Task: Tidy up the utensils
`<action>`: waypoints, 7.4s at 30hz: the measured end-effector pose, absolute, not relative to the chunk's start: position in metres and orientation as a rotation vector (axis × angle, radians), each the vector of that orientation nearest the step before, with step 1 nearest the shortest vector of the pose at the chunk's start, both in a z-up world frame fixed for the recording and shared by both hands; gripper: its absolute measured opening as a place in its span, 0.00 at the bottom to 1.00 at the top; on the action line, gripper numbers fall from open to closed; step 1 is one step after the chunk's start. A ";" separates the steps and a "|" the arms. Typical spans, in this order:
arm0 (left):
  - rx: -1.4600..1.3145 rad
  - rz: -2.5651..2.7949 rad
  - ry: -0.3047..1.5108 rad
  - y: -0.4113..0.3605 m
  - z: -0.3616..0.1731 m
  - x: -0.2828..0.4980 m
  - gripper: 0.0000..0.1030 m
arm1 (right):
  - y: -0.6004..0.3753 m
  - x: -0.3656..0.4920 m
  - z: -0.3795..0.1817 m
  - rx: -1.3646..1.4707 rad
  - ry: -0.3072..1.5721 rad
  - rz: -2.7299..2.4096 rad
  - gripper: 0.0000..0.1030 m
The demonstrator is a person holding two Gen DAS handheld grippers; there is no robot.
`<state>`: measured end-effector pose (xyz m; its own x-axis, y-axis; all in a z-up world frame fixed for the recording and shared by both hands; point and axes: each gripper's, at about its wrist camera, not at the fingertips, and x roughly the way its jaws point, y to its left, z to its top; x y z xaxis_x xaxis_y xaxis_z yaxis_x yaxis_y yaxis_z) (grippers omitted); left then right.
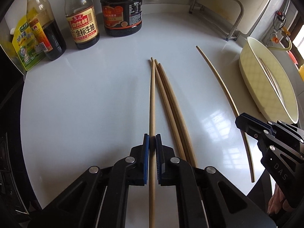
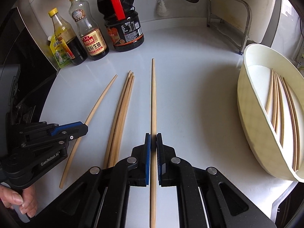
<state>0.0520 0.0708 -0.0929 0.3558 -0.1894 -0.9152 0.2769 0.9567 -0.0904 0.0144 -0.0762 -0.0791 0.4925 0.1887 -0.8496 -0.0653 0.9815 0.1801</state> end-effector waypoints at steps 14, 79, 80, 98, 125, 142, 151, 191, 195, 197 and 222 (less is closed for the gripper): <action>0.110 -0.444 1.060 -0.019 -0.032 0.056 0.07 | -0.161 -0.013 -0.034 0.202 0.946 0.053 0.06; 0.302 -0.595 1.081 -0.242 -0.039 0.100 0.08 | -0.358 0.010 -0.055 0.392 0.947 -0.124 0.06; 0.301 -0.590 1.085 -0.242 -0.038 0.101 0.08 | -0.358 0.010 -0.055 0.391 0.948 -0.125 0.06; 0.241 -0.502 1.024 -0.199 -0.013 0.097 0.61 | -0.350 -0.002 -0.045 0.389 0.930 -0.133 0.30; 0.176 -0.444 0.979 -0.120 0.010 0.060 0.66 | -0.286 -0.027 -0.015 0.312 0.909 -0.051 0.44; 0.109 -0.306 1.004 -0.019 -0.002 0.051 0.67 | -0.204 -0.012 -0.009 0.216 0.948 0.078 0.47; 0.090 -0.260 1.020 0.026 -0.011 0.047 0.67 | -0.151 -0.008 -0.009 0.161 0.962 0.151 0.48; 0.019 -0.135 1.120 0.130 -0.082 0.044 0.82 | -0.044 0.025 -0.099 0.115 1.155 0.190 0.53; 0.018 -0.134 1.124 0.129 -0.087 0.044 0.82 | -0.038 0.028 -0.107 0.100 1.175 0.200 0.53; 0.017 -0.131 1.126 0.129 -0.088 0.044 0.82 | -0.035 0.031 -0.109 0.095 1.181 0.205 0.53; 0.037 -0.173 1.122 0.104 -0.099 0.054 0.82 | -0.050 0.035 -0.122 0.069 1.182 0.159 0.54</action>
